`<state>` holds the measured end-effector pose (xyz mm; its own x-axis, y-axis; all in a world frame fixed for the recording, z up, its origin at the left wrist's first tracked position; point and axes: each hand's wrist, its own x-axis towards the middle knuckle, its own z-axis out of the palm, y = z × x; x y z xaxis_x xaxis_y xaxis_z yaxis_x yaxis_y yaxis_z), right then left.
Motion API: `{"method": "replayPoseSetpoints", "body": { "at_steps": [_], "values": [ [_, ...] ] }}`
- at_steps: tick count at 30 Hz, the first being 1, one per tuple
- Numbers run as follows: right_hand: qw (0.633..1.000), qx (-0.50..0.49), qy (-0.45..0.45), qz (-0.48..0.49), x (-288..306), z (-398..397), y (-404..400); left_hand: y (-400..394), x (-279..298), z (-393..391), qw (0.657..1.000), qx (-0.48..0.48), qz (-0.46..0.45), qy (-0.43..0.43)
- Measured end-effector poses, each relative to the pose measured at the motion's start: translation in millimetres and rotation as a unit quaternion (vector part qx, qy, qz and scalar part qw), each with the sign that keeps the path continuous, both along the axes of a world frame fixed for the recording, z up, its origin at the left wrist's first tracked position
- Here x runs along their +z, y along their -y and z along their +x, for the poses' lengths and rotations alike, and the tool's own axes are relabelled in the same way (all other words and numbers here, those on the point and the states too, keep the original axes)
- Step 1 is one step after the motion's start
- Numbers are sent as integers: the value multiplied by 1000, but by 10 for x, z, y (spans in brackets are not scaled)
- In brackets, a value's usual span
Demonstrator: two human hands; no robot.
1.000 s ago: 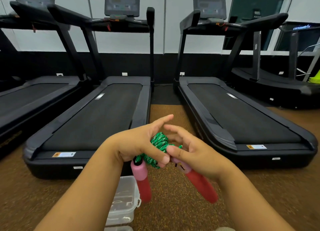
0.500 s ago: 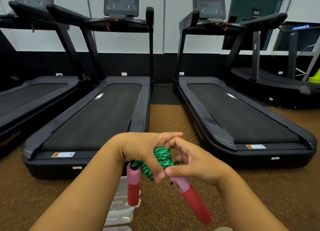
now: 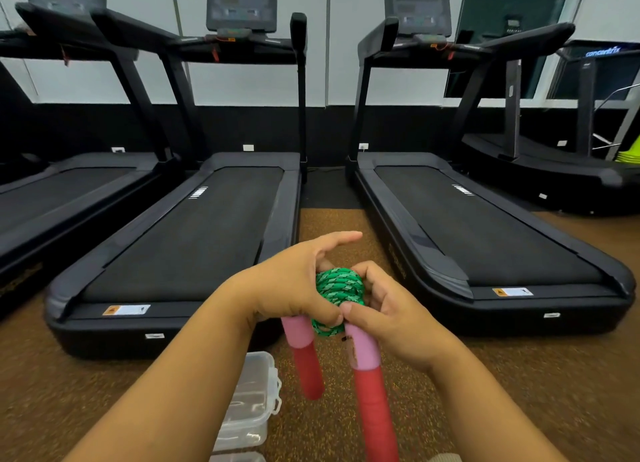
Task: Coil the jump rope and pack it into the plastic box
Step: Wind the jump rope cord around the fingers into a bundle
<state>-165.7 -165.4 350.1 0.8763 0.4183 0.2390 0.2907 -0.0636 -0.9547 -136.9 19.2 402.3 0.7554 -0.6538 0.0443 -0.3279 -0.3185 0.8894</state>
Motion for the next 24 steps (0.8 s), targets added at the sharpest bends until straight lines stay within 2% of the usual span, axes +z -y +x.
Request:
{"method": "replayPoseSetpoints", "body": {
  "at_steps": [4, 12, 18, 24],
  "values": [
    [999, -46, 14, -5, 2, 32, -31, 49, -148, 63, 991, 57, -102, -61],
    [986, -98, 63, -119, -78, 58, -98, 92, -191, 100, 992, 39, -84, -83],
    [982, -139, 59, -112, -124, 121, -181, 118, -241, 141, 977, 63, -149, -135],
    [976, -182, 70, -92, -173, 176, -271, 176, -253, 179, 979, 138, -129, -73]
  ]
}}
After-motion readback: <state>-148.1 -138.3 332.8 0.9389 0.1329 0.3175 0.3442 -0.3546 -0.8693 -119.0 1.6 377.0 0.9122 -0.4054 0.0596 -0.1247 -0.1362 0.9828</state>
